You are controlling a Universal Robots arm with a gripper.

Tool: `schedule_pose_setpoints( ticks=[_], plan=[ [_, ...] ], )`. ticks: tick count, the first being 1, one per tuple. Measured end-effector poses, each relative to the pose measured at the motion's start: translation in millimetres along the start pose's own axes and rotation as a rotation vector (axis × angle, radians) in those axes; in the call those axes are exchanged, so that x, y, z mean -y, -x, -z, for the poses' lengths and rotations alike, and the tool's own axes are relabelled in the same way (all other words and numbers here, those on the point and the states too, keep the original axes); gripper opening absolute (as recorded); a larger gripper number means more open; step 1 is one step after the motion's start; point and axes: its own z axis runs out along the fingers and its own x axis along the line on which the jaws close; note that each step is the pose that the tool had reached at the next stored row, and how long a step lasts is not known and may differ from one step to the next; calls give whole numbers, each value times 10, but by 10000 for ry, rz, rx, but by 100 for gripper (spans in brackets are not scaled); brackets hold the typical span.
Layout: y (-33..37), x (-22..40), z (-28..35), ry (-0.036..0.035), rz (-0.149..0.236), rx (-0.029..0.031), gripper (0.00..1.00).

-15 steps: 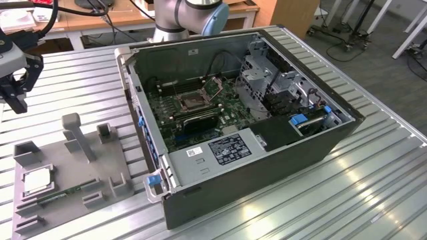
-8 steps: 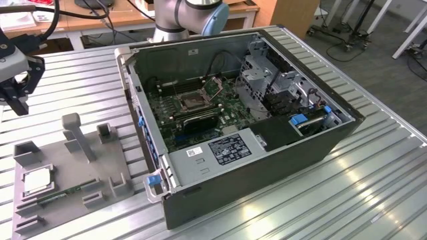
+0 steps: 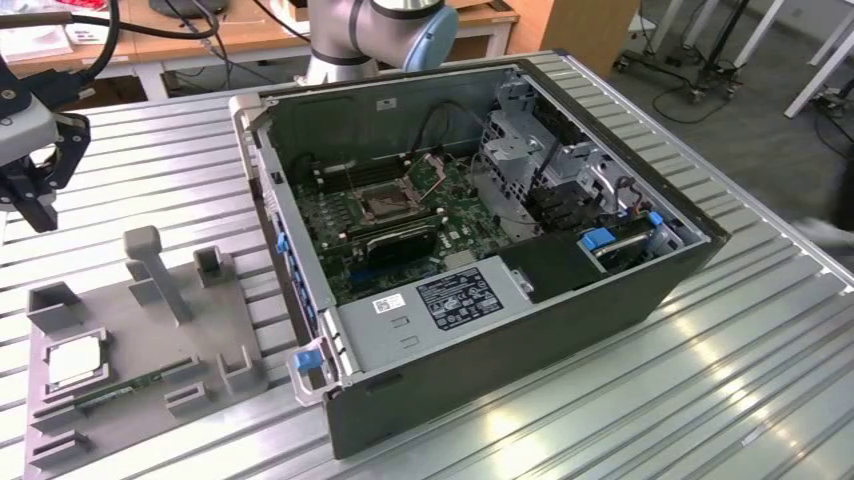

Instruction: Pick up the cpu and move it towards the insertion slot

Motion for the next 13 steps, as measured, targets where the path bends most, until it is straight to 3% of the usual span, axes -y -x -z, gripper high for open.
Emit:
schedule_pose_setpoints(
  ticks=[7,13],
  plan=[
    [0,1,-20,1,0,1,11],
    [0,3,-83,1,0,0,11]
  ],
)
